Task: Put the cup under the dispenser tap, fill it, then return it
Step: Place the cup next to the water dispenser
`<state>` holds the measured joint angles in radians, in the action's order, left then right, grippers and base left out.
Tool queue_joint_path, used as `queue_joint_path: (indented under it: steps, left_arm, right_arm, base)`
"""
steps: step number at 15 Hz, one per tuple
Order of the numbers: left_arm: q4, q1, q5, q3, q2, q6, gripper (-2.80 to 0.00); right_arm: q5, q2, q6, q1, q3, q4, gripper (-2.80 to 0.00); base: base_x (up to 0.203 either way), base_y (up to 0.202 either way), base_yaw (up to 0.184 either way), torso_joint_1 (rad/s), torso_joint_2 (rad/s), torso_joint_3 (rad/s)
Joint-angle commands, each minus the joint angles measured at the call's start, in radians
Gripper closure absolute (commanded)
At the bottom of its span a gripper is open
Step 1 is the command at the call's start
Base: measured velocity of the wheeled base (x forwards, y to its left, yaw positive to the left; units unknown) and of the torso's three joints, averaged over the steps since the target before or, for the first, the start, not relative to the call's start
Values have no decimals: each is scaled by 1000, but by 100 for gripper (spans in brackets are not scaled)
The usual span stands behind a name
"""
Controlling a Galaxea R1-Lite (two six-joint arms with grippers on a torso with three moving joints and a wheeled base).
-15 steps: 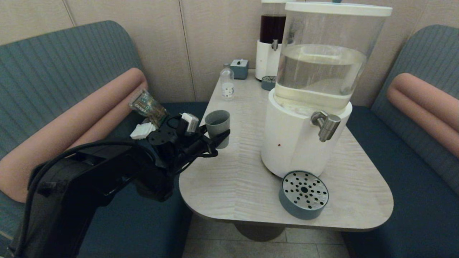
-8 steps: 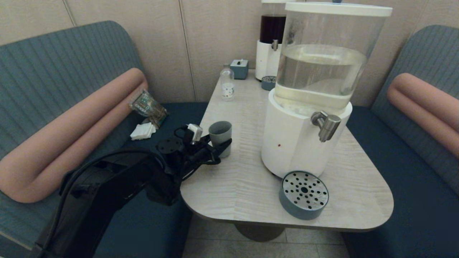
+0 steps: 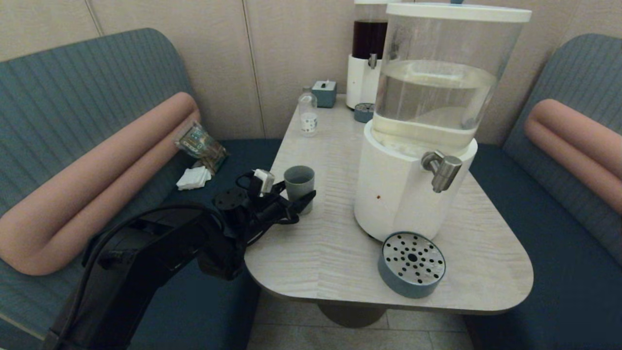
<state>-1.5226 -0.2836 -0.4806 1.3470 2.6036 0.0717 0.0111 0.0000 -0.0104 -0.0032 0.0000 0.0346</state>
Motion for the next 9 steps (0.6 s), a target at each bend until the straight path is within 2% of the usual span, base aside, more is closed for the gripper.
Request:
queue_joint_path:
  steps: [1,9]
  left_arm:
    - [-7,0,-3,-4,-9,0,-280]
    - [-7,0,-4,-81,-33,-12,-280]
  right_arm:
    - [1,2,0,0,14,1,0]
    - [0,2,0,0,14,1,0]
  base:
    - [0,0,0,0,0,0]
    - [0,0,0,0,0,0]
